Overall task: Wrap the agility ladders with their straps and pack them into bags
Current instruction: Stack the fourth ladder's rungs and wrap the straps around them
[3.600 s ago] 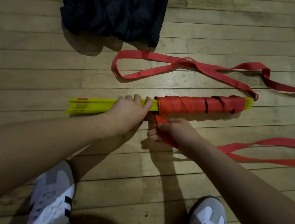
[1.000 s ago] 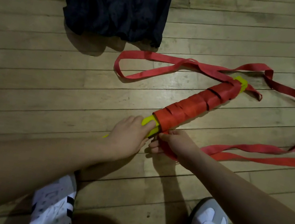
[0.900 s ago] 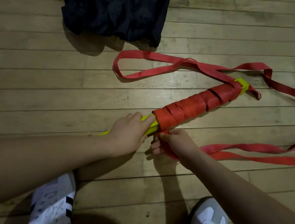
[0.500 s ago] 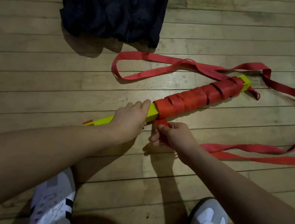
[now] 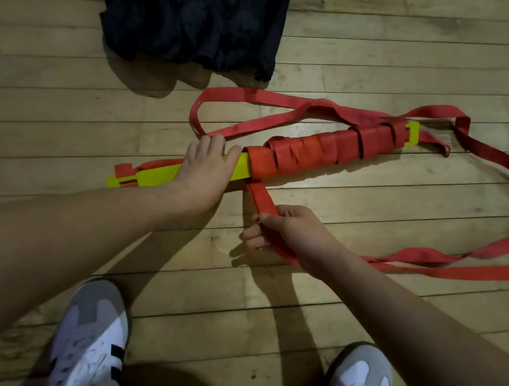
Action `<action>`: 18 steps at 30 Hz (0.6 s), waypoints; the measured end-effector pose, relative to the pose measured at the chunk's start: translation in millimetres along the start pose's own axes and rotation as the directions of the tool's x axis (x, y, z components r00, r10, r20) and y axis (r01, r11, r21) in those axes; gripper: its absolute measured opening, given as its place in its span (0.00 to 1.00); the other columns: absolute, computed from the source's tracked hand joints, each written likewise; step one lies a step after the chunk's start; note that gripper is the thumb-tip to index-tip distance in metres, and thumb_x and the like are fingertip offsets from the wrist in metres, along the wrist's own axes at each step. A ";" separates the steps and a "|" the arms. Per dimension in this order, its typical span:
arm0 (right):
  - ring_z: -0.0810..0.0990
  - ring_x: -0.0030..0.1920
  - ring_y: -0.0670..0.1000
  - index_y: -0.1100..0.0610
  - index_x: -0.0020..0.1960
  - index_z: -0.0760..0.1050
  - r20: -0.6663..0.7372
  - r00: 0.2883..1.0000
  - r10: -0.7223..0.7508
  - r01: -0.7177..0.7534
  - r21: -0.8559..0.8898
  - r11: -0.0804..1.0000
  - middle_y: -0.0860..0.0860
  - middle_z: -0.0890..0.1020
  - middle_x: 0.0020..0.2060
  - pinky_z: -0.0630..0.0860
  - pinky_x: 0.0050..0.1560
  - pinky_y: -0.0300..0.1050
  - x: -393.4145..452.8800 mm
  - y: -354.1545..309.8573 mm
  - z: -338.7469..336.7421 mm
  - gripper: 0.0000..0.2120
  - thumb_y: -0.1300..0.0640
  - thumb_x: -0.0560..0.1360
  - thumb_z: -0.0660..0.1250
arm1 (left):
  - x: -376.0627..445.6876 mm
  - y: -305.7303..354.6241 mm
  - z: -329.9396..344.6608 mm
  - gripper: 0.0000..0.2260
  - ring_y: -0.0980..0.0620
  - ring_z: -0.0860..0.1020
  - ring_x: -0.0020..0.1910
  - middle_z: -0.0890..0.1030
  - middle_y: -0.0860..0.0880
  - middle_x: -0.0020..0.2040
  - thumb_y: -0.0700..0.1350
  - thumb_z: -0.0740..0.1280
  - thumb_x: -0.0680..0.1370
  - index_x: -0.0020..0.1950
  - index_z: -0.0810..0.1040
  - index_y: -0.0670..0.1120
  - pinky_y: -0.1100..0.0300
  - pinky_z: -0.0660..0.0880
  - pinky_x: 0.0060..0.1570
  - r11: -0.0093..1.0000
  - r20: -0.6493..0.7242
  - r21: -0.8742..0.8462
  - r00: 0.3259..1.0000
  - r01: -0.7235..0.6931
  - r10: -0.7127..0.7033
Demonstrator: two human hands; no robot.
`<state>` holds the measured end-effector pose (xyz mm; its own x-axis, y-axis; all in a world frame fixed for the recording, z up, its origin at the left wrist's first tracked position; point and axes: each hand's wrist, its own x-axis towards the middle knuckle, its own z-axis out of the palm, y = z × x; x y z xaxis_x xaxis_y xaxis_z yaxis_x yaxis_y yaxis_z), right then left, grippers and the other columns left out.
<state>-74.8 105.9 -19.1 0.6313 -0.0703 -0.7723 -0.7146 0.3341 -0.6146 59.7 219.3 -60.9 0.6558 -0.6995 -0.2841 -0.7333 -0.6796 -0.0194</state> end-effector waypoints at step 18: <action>0.82 0.34 0.52 0.66 0.50 0.74 -0.067 0.997 0.029 -0.028 0.004 1.000 0.59 0.82 0.38 0.81 0.37 0.42 -3.6 12.2 -0.3 0.07 0.65 0.81 0.58 | -50.9 13.2 -1.3 0.29 0.47 0.70 0.61 0.69 0.45 0.64 0.48 0.64 0.79 0.75 0.53 0.44 0.55 0.70 0.58 0.961 0.001 -0.183 0.978 -0.206 0.209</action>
<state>-85.9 110.0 -23.9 0.5892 -0.1231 -0.7986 -0.7311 0.3396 -0.5918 16.9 245.6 -45.5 0.4875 -0.8260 -0.2830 -0.8071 -0.5499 0.2148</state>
